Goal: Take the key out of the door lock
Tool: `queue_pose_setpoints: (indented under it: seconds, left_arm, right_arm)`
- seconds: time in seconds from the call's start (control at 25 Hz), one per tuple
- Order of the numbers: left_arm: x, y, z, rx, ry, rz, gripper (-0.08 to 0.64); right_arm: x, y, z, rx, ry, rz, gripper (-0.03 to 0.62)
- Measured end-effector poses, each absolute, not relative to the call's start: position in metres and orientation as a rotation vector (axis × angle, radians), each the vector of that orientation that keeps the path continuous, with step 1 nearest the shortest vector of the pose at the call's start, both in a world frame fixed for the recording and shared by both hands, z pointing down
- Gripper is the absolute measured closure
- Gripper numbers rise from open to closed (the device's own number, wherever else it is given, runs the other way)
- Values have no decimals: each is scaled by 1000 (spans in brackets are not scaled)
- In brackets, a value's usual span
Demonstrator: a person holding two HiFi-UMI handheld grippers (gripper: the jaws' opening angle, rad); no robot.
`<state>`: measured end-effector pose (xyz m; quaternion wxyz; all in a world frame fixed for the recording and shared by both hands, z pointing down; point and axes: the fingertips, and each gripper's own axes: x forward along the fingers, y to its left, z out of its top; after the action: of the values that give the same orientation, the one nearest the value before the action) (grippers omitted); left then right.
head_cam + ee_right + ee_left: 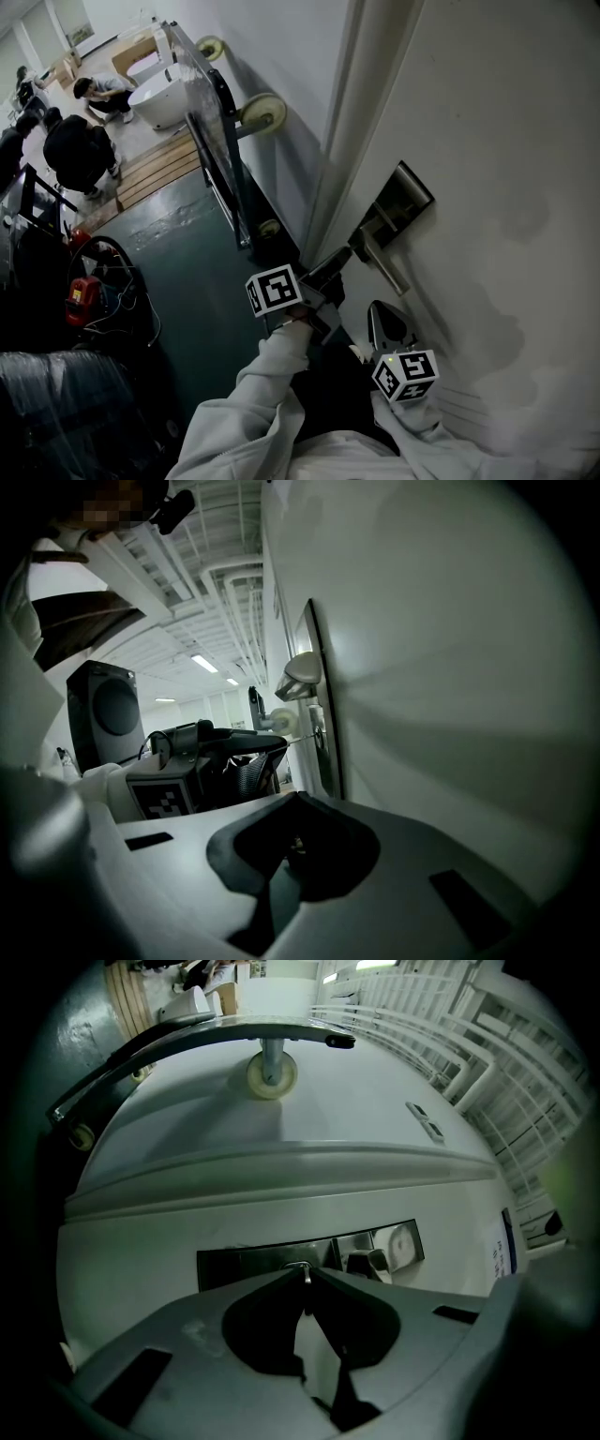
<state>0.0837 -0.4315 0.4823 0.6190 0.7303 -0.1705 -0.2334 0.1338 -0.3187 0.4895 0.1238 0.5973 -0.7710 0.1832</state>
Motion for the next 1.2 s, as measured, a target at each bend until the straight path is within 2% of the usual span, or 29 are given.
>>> queue_pose_setpoints:
  seconds: [0.64, 1.2]
  left_arm:
    - [67, -409, 466, 1776, -471, -539, 532]
    - [12, -388, 459, 2004, -722, -429, 532]
  right_arm:
    - [127, -292, 475, 1727, -2284, 499, 540]
    - [102, -282, 473, 1640, -2391, 518, 540]
